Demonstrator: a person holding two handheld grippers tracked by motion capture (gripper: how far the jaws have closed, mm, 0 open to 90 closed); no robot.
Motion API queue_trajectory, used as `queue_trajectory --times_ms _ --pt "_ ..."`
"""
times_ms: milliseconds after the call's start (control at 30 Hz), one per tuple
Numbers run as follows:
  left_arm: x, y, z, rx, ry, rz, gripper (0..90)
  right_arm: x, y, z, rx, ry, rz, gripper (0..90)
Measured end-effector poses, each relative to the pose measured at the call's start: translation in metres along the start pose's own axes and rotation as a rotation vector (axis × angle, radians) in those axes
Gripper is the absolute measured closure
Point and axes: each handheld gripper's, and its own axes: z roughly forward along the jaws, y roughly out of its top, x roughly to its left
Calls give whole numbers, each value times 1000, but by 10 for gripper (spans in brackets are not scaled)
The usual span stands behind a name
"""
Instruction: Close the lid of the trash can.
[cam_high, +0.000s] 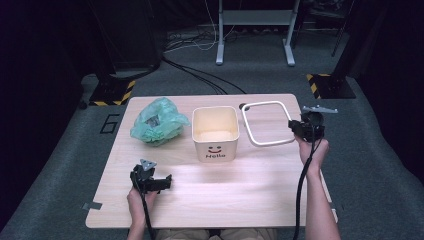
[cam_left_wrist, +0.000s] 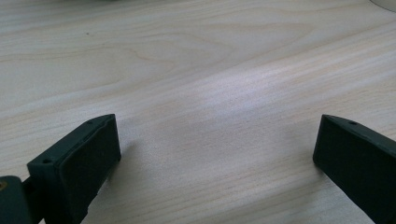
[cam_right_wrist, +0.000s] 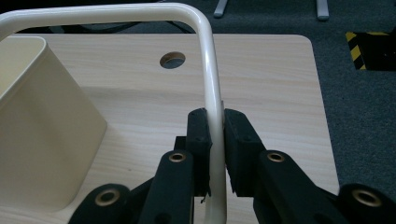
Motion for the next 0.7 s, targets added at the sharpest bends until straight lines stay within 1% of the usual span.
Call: queue_trajectory --times_ms 200,433,567,700 --pt "0 0 0 0 -1 2 6 3 3 -4 0 1 1 807" --pt "-1 0 0 -1 -5 7 6 6 9 -4 14 -7 -21 807" --pt "-1 -1 -1 -4 -9 12 6 10 10 -4 6 6 -15 808" --pt "-1 -1 0 -4 -10 11 5 15 13 -2 11 12 -31 807"
